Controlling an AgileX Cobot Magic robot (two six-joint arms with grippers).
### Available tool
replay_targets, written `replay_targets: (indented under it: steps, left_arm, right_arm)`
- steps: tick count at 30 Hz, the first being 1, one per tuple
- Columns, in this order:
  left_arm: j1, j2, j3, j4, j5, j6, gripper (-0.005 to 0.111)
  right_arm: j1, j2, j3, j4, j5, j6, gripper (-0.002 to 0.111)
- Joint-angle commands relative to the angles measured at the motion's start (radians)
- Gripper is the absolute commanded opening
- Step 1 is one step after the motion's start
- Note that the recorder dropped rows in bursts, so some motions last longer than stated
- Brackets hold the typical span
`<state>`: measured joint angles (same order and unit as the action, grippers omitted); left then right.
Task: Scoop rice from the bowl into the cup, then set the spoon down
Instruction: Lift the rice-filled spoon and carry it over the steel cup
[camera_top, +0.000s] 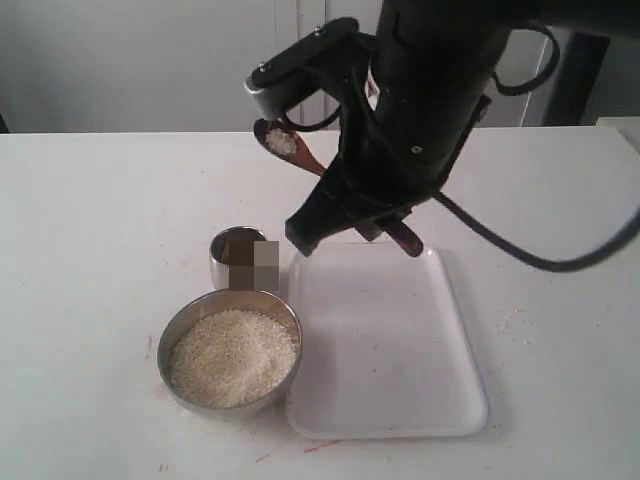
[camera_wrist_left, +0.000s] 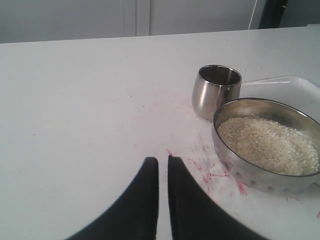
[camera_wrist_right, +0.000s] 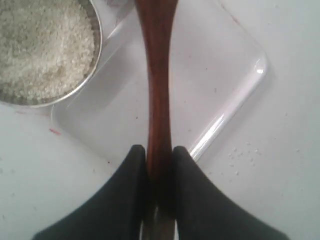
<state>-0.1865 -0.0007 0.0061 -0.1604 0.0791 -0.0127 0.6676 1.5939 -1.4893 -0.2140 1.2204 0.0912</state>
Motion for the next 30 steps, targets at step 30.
replay_targets:
  steps: [30]
  left_arm:
    - [-0.001,0.001,-0.006,-0.010,-0.003,-0.006,0.014]
  right_arm:
    - [0.140,0.355,-0.126,-0.456,0.001,-0.176,0.000]
